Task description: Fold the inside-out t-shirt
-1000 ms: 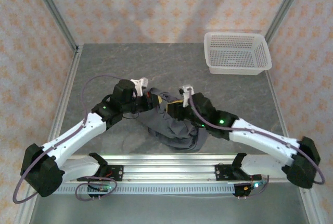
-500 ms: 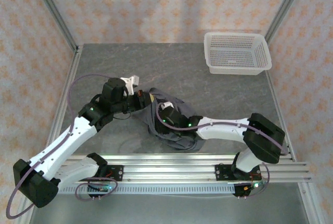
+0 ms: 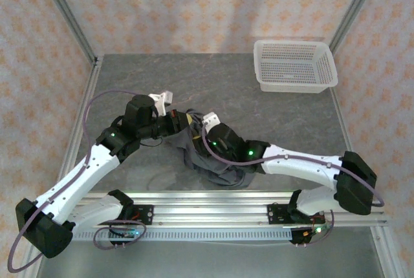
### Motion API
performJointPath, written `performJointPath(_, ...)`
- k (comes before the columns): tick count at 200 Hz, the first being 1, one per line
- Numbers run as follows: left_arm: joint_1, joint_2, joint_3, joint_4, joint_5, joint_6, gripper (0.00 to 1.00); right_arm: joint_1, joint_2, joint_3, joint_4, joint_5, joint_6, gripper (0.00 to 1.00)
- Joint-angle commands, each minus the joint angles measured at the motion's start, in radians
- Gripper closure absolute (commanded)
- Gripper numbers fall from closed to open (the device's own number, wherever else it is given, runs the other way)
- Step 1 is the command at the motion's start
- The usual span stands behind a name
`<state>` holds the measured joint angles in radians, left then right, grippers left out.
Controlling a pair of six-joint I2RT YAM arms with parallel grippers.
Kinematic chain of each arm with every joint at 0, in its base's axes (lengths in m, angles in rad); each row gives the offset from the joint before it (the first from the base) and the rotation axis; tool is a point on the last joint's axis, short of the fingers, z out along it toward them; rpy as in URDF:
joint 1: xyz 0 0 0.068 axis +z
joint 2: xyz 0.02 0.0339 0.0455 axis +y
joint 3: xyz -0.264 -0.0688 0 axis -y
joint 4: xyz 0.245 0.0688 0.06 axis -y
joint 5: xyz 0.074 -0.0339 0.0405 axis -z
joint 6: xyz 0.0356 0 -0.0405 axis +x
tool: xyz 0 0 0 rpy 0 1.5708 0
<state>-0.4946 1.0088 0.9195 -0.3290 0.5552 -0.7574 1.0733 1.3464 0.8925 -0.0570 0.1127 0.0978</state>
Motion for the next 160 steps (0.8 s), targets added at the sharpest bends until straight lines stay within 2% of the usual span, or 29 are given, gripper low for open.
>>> performJointPath(1,0.011,-0.021,0.038,0.018,0.022,0.035,1.0,-0.034,0.062,0.045,-0.015,0.032,-0.107,0.5)
performJointPath(30,0.011,-0.039,0.067,-0.093,-0.075,0.087,1.0,-0.052,0.047,0.051,-0.022,-0.064,-0.095,0.83)
performJointPath(44,0.021,-0.04,0.079,-0.16,-0.158,0.122,1.0,-0.052,0.007,0.035,-0.039,-0.123,-0.075,0.92)
performJointPath(58,0.047,-0.026,0.072,-0.18,-0.183,0.139,1.0,-0.053,-0.054,0.005,-0.038,-0.213,-0.048,1.0)
performJointPath(83,0.091,0.021,0.04,-0.151,-0.161,0.145,1.0,-0.053,-0.157,-0.071,0.028,-0.35,0.022,1.0)
performJointPath(98,0.097,0.041,0.027,-0.133,-0.163,0.148,1.0,-0.054,-0.24,-0.126,0.11,-0.355,0.066,1.0)
performJointPath(121,0.1,0.049,0.017,-0.12,-0.166,0.149,1.0,-0.07,-0.288,-0.188,0.231,-0.344,0.127,1.0)
performJointPath(131,0.1,0.043,0.015,-0.12,-0.166,0.148,0.89,-0.081,-0.287,-0.194,0.257,-0.347,0.148,1.0)
performJointPath(149,0.1,0.012,0.004,-0.114,-0.138,0.164,0.55,-0.096,-0.26,-0.178,0.254,-0.319,0.175,1.0)
performJointPath(160,0.1,-0.027,-0.014,-0.107,-0.124,0.18,0.45,-0.105,-0.24,-0.166,0.249,-0.32,0.178,1.0)
